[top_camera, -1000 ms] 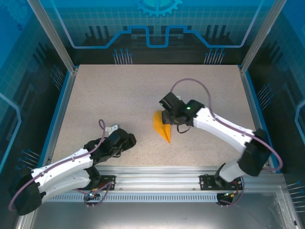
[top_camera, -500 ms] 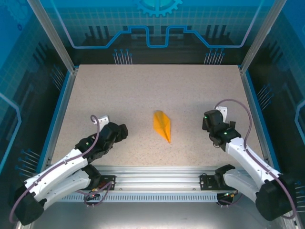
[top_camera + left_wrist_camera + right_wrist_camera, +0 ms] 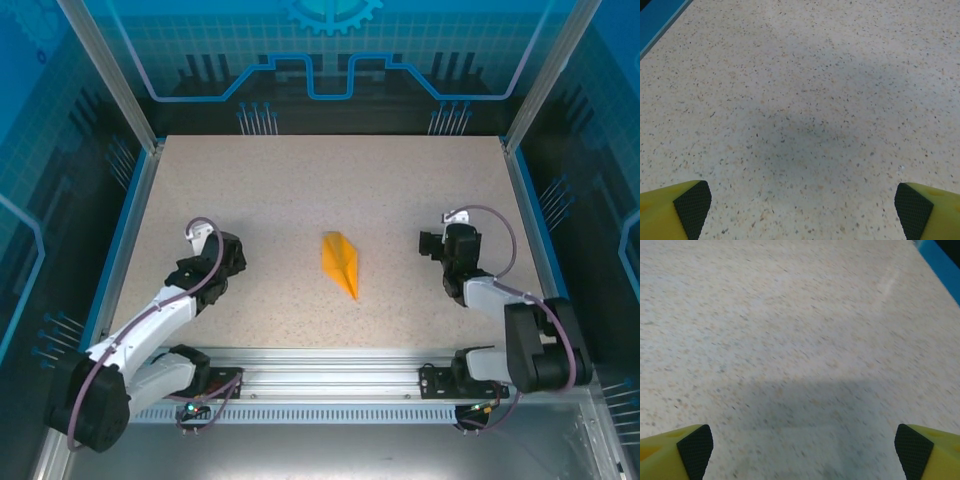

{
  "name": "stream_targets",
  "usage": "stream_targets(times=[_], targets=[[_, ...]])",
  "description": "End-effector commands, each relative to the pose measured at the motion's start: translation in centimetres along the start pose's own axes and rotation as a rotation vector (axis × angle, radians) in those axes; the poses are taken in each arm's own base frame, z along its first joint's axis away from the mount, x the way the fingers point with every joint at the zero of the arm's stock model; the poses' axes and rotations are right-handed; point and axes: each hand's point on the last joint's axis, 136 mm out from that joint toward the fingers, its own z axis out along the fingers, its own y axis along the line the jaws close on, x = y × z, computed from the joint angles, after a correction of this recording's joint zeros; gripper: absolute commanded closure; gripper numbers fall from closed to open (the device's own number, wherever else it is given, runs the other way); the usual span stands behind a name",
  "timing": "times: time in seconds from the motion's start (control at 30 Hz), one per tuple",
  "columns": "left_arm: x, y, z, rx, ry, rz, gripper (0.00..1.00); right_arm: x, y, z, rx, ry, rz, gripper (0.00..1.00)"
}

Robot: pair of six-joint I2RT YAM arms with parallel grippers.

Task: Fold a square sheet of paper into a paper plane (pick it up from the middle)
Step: Reset both arms

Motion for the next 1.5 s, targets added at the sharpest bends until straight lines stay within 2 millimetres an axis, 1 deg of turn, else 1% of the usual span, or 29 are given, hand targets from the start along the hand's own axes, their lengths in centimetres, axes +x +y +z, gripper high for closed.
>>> stream_targets(times=[0.0,0.03,0.07,0.13,0.27,0.37,0.5,0.63,0.73,0.83,0.9,0.97,1.1,1.13,1.17,1.2,1.23,1.27,1.3,1.33,1.47], targets=[[-3.4,-1.0,0.0,0.046,-0.1,-0.01,0.01,-3.1,2.6,1.5,-0.139,-0.16,-0.053,0.04],[-3.8,-0.9,0.0,0.043,-0.122,-0.002,0.02,-3.1,3.0,1.7,-0.137,-0.202,-0.073,0.03],[-4.1,-0.9,0.1,0.046,-0.14,0.012,0.02,-2.9,3.1,1.4,-0.143,-0.173,-0.072,0.02],[-4.6,-1.0,0.4,0.065,-0.169,0.025,0.02,-2.9,3.1,1.6,-0.129,-0.182,-0.079,0.02],[-5.3,-0.9,1.0,0.078,-0.209,0.046,0.02,-2.9,2.6,1.7,-0.11,-0.17,-0.058,0.01],[-5.2,-1.0,2.1,0.095,-0.242,0.045,0.02,-2.9,2.0,1.7,-0.082,-0.169,-0.039,0.0],[-4.8,-1.2,3.2,0.092,-0.25,0.078,0.02,-2.9,2.0,1.7,-0.082,-0.169,-0.038,0.01],[-4.7,-1.9,4.6,0.155,-0.297,0.051,0.02,-2.9,2.0,1.7,-0.083,-0.169,-0.039,0.01],[-5.3,-2.6,4.9,0.185,-0.328,0.07,0.02,-2.9,2.0,1.7,-0.083,-0.169,-0.039,0.01],[-6.1,-2.7,5.3,0.207,-0.359,0.045,0.01,-2.9,2.0,1.7,-0.083,-0.169,-0.039,0.0],[-6.4,-3.0,5.8,0.217,-0.354,0.069,0.02,-2.9,2.0,1.7,-0.083,-0.169,-0.039,0.0],[-6.8,-2.9,6.3,0.227,-0.352,0.068,0.02,-2.9,2.0,1.7,-0.084,-0.169,-0.038,0.01],[-6.4,-1.9,7.8,0.258,-0.37,0.009,0.01,-2.9,2.0,1.7,-0.084,-0.17,-0.038,0.01],[-6.3,-2.9,7.7,0.306,-0.36,0.035,0.02,-2.8,2.0,1.7,-0.084,-0.168,-0.039,0.01],[-6.1,-3.3,7.9,0.328,-0.346,0.054,0.02,-2.9,2.0,1.7,-0.084,-0.169,-0.039,0.01],[-5.3,-3.8,8.5,0.346,-0.33,0.068,0.02,-2.9,2.0,1.7,-0.084,-0.169,-0.039,0.01],[-5.5,-4.4,8.6,0.377,-0.364,0.089,0.01,-2.9,2.0,1.7,-0.084,-0.169,-0.039,0.01],[-5.2,-4.9,8.4,0.413,-0.344,0.107,0.01,-2.9,2.1,1.7,-0.085,-0.169,-0.038,0.01],[-5.1,-5.1,8.5,0.418,-0.313,0.114,0.01,-2.9,2.0,1.7,-0.083,-0.169,-0.039,0.01],[-5.3,-5.2,8.6,0.419,-0.323,0.118,0.02,-2.9,2.0,1.7,-0.084,-0.169,-0.039,0.01],[-5.2,-5.3,8.6,0.407,-0.32,0.129,0.02,-2.8,2.0,1.7,-0.084,-0.168,-0.038,0.01]])
